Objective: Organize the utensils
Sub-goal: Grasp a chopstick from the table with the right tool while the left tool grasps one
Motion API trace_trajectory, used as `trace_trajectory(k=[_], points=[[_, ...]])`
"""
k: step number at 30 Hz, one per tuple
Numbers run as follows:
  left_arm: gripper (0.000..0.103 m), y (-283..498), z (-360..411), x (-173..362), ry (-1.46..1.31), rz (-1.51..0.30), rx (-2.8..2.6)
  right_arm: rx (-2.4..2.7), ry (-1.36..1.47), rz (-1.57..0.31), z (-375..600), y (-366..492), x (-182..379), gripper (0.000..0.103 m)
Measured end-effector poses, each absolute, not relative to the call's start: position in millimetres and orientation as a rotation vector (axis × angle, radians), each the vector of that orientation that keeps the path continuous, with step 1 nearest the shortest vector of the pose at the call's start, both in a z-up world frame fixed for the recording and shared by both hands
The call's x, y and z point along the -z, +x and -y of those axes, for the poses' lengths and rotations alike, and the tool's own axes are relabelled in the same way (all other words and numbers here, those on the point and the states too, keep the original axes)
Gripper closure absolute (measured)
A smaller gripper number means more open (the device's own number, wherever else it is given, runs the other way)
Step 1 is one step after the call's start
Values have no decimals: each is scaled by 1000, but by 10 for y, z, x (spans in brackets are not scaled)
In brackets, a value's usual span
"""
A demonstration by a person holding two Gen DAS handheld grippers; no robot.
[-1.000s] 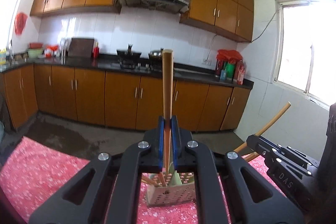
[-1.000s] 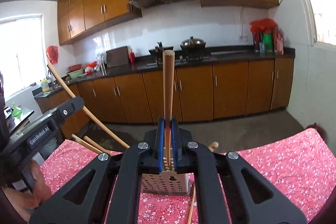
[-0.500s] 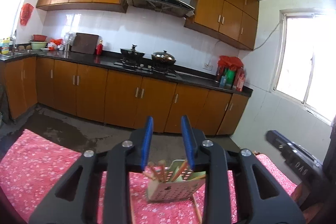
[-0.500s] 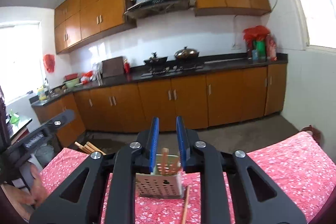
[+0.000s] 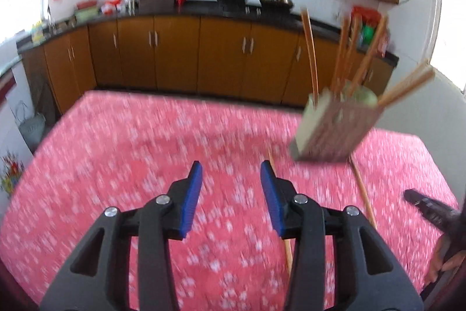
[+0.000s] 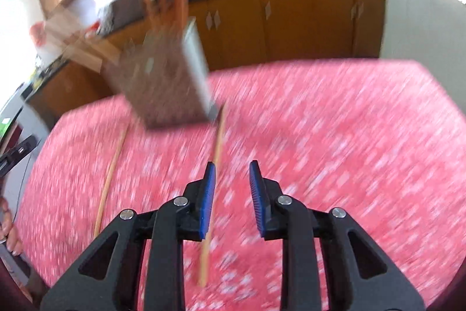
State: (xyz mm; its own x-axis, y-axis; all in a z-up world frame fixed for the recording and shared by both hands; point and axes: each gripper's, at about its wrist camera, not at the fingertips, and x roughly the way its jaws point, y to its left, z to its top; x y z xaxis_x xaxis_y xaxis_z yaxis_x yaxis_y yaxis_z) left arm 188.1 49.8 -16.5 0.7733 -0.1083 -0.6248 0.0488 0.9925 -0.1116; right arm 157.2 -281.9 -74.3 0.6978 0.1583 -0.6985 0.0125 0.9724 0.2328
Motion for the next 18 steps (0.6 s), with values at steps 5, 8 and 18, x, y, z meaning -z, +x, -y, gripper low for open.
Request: trace_trajectory(k=[5,8,18], points=[[61,1777,-299,460,-93,-753,153,-112,176,-871,2534,1551,1079,78],[61,1728,-120,586,-86,-785,185,-93,142,-885,2471,1590,1158,94],[74,1821,240,953,-20,-903,188,59,241,-869,2998,1581,1207,95]])
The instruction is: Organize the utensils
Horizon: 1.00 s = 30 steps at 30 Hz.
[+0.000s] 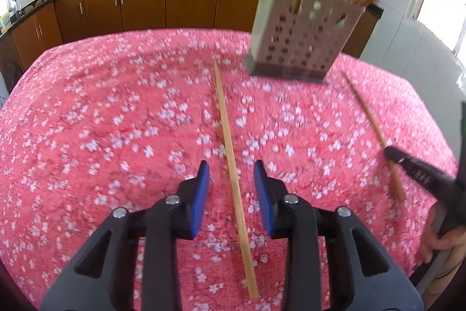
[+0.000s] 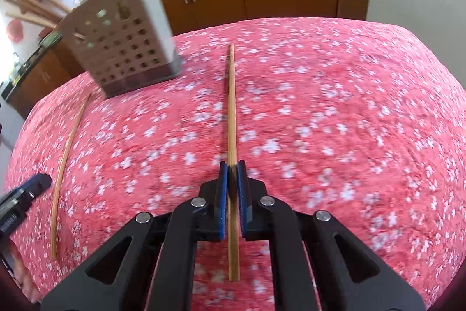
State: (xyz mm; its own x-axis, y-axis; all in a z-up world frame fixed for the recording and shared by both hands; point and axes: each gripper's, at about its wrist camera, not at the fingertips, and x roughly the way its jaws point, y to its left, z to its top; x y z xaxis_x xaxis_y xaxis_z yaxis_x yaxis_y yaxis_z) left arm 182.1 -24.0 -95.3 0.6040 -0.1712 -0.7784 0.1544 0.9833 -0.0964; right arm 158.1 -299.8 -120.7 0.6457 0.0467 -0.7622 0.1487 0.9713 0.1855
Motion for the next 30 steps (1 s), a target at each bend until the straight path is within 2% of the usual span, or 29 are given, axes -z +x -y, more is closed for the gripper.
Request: trace_trajectory(k=[5,6,18,30], points=[[94,1863,307,1063,49,-907,149,64,220,-865,2994,1590,1215,95],[94,1904,276,1058,37,-914,150,63,216,-865,2997,1585,1214,95],[91,2347,-424,1023,-15,-889,-5,116,134,-843,3053,1981,1273,95],[90,2385,-471,1072,-43,-877,16,104,163,-832,3148,1976,1295,95]])
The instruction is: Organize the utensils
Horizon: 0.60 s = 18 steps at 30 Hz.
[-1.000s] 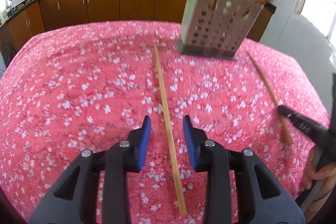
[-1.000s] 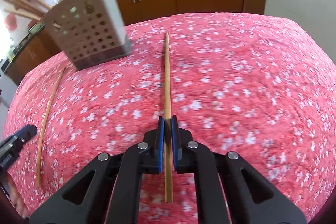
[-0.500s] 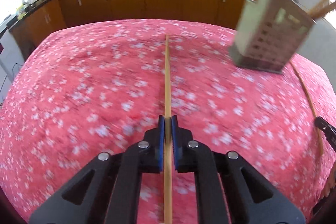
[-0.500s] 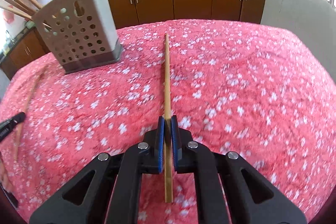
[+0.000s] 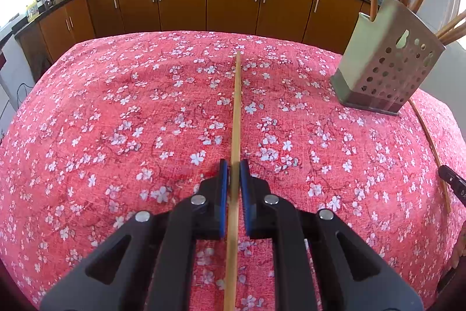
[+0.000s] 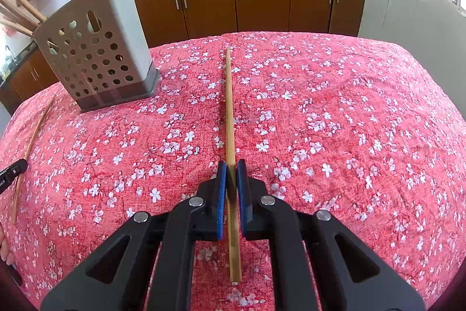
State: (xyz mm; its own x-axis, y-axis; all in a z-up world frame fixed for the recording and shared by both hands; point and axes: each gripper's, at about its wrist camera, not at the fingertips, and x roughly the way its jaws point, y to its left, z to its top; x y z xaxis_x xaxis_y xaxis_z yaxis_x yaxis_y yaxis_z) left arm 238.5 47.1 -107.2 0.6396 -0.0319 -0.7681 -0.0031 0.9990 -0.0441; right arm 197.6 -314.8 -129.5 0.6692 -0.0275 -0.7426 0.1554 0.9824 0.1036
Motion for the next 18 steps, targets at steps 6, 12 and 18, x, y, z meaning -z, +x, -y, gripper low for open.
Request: trace_trajectory(k=[6,12,18], points=[[90,2371,-489,1088,-44,-876,17,103,165,-832,3154,1978,1298,95],[90,2364,-490,1089,-50,-876,19,102,165,-831,3150,1981,1294,95],[90,2354,-470,1081,-54,-875,19,101,166,-831,3150,1984,1294,95]])
